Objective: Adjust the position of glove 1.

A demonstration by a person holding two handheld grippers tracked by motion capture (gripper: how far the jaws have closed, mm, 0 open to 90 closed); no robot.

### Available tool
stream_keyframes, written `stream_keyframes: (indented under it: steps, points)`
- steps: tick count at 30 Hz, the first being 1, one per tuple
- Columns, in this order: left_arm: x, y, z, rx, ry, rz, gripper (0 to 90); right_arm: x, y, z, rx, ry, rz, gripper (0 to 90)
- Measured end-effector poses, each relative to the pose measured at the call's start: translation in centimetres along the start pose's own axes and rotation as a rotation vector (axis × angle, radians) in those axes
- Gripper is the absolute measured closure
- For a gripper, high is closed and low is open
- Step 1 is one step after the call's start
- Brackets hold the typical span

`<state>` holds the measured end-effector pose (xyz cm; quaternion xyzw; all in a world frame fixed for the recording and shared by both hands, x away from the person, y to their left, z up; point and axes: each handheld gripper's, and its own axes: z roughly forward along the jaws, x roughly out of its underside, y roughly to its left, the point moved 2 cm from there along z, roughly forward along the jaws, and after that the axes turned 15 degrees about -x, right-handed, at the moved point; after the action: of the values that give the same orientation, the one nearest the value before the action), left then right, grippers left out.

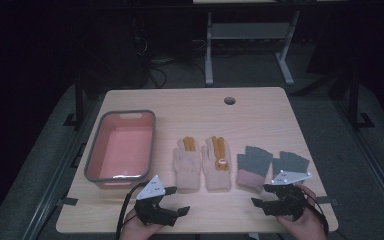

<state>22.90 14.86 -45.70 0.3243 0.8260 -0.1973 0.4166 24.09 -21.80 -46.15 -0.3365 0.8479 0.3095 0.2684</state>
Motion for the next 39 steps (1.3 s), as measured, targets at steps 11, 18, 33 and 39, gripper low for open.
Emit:
stream_keyframes:
  steps: [11,18,33,39]
  points:
    - [0.1,-0.2,-0.1,0.006,0.001,0.005,20.8,-0.7,0.7,0.1,-0.021,-0.004,-0.03,31.9]
    - [0.1,-0.3,-0.2,-0.002,0.002,0.012,20.8,-1.8,1.5,0.6,-0.027,0.03,-0.052,31.3]
    - [0.0,0.1,-0.1,-0.008,-0.002,0.014,20.7,-7.1,1.9,1.4,-0.06,0.138,-0.116,31.3]
    - [0.0,0.2,-0.3,-0.009,-0.011,0.008,20.7,-9.6,1.7,1.8,-0.07,0.167,-0.135,31.3]
